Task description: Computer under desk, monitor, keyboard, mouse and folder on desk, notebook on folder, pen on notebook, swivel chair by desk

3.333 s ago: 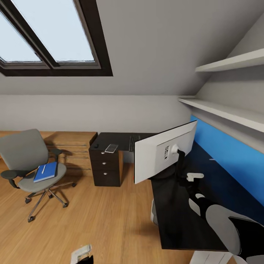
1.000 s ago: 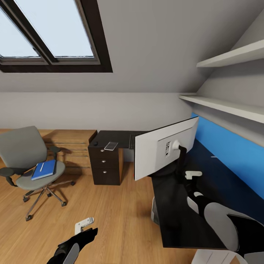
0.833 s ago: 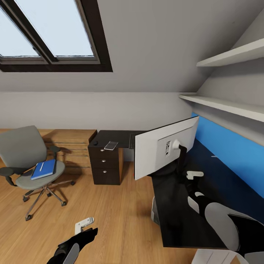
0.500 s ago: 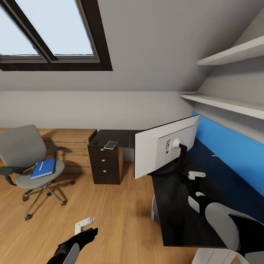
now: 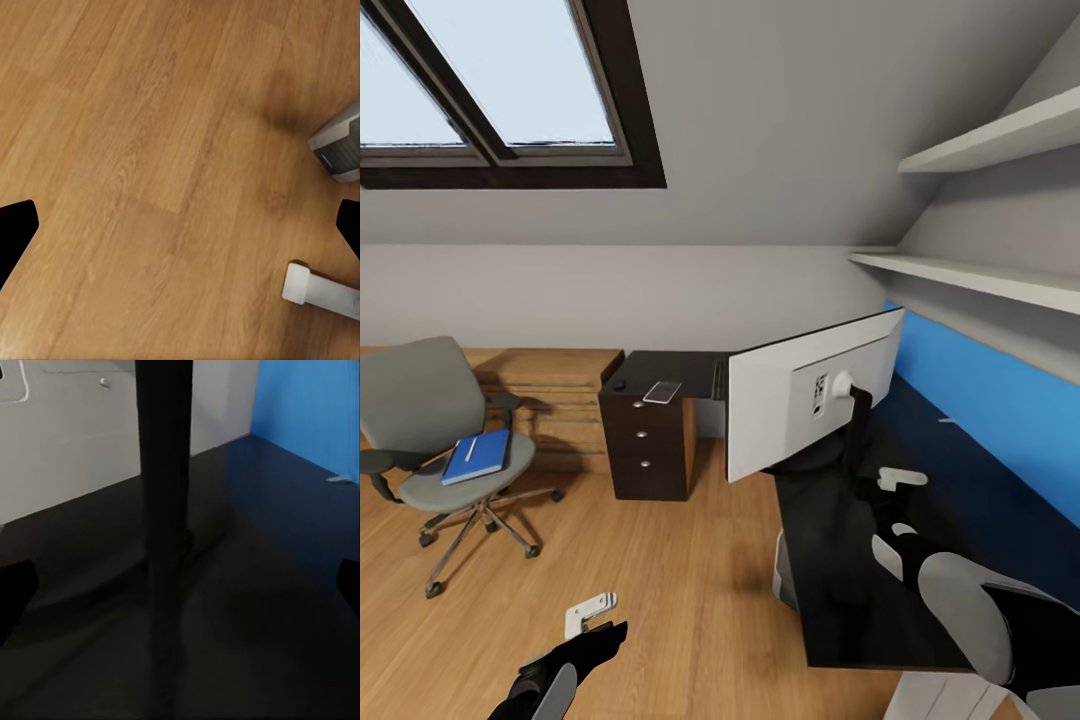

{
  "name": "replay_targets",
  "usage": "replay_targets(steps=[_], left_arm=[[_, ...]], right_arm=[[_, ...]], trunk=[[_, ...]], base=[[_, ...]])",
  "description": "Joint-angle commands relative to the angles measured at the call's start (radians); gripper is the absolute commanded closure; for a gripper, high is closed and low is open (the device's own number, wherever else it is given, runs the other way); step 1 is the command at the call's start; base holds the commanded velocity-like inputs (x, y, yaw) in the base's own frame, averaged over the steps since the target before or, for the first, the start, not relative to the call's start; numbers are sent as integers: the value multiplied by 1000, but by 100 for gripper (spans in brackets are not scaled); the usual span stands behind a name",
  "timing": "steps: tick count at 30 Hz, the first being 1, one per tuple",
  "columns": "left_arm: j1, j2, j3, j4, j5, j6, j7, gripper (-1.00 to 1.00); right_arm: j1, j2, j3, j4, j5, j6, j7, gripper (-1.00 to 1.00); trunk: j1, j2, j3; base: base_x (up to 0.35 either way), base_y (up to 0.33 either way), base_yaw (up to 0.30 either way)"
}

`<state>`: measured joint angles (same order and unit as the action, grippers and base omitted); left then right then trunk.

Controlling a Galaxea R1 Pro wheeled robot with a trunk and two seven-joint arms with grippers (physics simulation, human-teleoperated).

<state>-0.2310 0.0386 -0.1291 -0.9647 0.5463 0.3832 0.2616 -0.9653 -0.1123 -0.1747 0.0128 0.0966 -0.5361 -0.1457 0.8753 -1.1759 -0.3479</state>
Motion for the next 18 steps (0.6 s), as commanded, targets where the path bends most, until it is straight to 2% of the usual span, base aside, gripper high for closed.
replay_targets(steps=[1,5,9,11,18], left_arm=[[-1,1,-4,-2,11,2,10,-100],[-1,1,-4,-2,12,3,10,-100],[-1,1,-4,-1,12,3,10,-100],[-1,1,-4,-1,12,3,10,-100],[-1,1,-4,-1,12,4,10,-100]], right_arm=[[-1,1,-5,1,11,-4,-15,-100],[-1,4,-3,1,11,-10,-21,-100],[-1,12,-2,1,12,-13,-24,-100],[-1,26,-3,0,15,-16,-24,-100],[-1,33,-3,0,17,-19,-25,-100]], trunk=[[4,-8,-4],[19,-36,-17],[19,-36,-17],[19,-36,-17],[19,-36,-17]], base=[[0,0,0],[0,0,0],[0,0,0],[0,0,0],[0,0,0]])
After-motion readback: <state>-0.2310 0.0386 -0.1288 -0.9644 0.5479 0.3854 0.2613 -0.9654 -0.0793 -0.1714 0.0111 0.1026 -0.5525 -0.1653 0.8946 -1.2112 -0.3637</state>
